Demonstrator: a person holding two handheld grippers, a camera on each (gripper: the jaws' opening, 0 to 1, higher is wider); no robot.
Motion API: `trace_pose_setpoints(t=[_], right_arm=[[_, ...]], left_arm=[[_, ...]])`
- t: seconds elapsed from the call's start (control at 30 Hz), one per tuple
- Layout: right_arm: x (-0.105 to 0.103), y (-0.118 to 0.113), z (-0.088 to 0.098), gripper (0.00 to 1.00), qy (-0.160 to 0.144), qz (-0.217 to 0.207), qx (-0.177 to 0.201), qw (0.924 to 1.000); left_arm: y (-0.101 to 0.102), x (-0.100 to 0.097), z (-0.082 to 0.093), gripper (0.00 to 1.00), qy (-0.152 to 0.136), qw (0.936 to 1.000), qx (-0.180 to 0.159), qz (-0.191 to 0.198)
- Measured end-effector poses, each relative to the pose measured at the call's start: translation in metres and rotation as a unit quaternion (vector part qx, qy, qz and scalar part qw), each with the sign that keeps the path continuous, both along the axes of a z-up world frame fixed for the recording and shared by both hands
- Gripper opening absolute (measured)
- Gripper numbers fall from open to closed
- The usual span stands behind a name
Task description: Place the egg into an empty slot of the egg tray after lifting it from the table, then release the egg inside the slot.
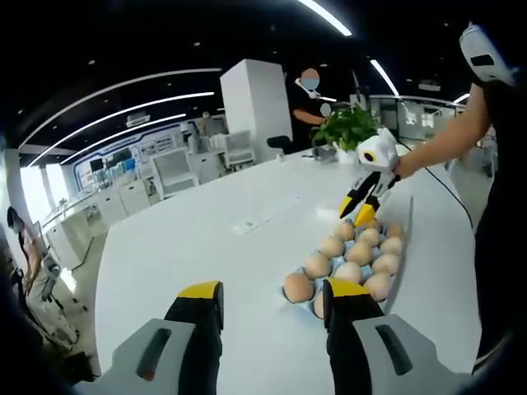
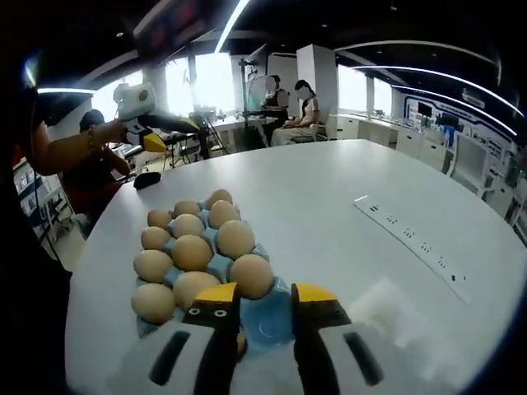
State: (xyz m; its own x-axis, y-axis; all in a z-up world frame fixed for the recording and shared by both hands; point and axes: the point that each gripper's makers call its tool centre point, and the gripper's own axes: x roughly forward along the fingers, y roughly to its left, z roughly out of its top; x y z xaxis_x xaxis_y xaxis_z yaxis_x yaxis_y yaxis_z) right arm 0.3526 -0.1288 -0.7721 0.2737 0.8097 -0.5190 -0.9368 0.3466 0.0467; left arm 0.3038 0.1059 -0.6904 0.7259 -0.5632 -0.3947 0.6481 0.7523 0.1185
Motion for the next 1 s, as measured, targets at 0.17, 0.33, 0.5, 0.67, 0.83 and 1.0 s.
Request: trace_pose_setpoints(t=[0.17,0.33,0.5,0.67,0.83,1.0], right_arm=[[0.000,-0.013,0.002,0.26,-0.016,-0.002,-0.004,0.9999],[0.000,-0.024,0.004,0.26,-0.015,-0.013,-0.005,0.9998],[0.002,-0.036,0.003,0.26,-0.017,-0.025,-0.011,0.9995],[0.002,-0.057,0.002,0.26,-0.017,-0.043,-0.013,0.9989],[0.003,-0.079,0.003,0.26,-0.018,-0.061,-0.022,0.9977],[0.006,-0.101,0.002,0.26,-0.018,-0.085,-0.032,0.9958]], left_arm=[[-0.001,-0.001,0.000,0.48,0.001,1.0000,0.002,0.000],[-0.001,-0.001,0.000,0.48,0.000,1.0000,0.000,0.000],[-0.001,-0.001,0.001,0.48,-0.002,1.0000,0.001,0.000],[-0.001,-0.002,0.001,0.48,0.000,1.0000,0.001,0.000],[-0.001,-0.001,0.001,0.48,-0.001,1.0000,0.001,0.000],[-0.003,0.000,0.000,0.48,0.001,1.0000,0.001,-0.002]])
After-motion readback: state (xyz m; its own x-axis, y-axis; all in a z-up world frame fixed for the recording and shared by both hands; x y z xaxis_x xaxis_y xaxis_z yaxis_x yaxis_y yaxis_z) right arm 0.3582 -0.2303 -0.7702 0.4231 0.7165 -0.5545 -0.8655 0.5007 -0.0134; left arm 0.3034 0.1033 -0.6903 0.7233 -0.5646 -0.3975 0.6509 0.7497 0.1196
